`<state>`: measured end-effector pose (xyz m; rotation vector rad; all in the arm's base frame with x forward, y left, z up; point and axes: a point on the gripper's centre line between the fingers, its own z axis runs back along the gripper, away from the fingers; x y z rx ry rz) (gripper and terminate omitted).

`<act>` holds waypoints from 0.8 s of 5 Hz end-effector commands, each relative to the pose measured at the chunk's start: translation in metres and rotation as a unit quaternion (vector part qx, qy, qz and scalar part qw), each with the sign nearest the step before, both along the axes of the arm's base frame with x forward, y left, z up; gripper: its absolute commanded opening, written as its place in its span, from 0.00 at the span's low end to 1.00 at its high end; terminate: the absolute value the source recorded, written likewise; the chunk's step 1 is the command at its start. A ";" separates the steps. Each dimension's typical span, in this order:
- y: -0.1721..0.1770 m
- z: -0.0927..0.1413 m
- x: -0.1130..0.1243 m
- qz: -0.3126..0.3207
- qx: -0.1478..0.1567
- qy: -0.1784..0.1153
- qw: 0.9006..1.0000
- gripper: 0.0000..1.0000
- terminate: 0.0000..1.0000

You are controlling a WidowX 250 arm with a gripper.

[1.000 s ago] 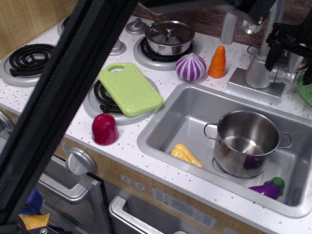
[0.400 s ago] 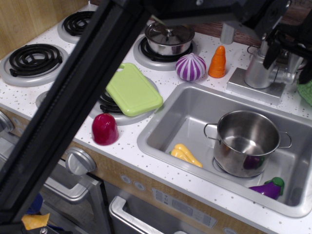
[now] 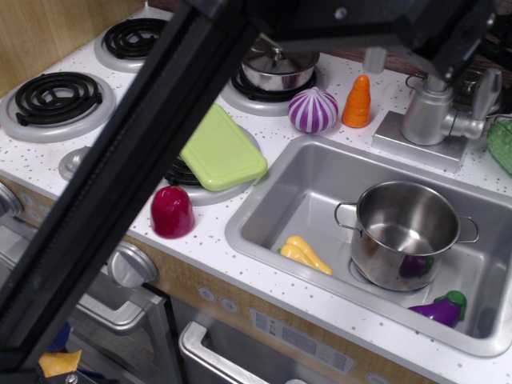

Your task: Turn lever vertical to front

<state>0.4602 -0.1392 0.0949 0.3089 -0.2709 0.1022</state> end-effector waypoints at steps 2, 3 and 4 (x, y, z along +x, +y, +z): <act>0.001 0.029 0.010 -0.018 -0.019 -0.045 0.999 1.00 0.00; 0.004 0.028 0.013 -0.022 -0.020 -0.048 0.998 1.00 0.00; 0.006 0.027 0.016 -0.025 -0.021 -0.051 0.998 1.00 0.00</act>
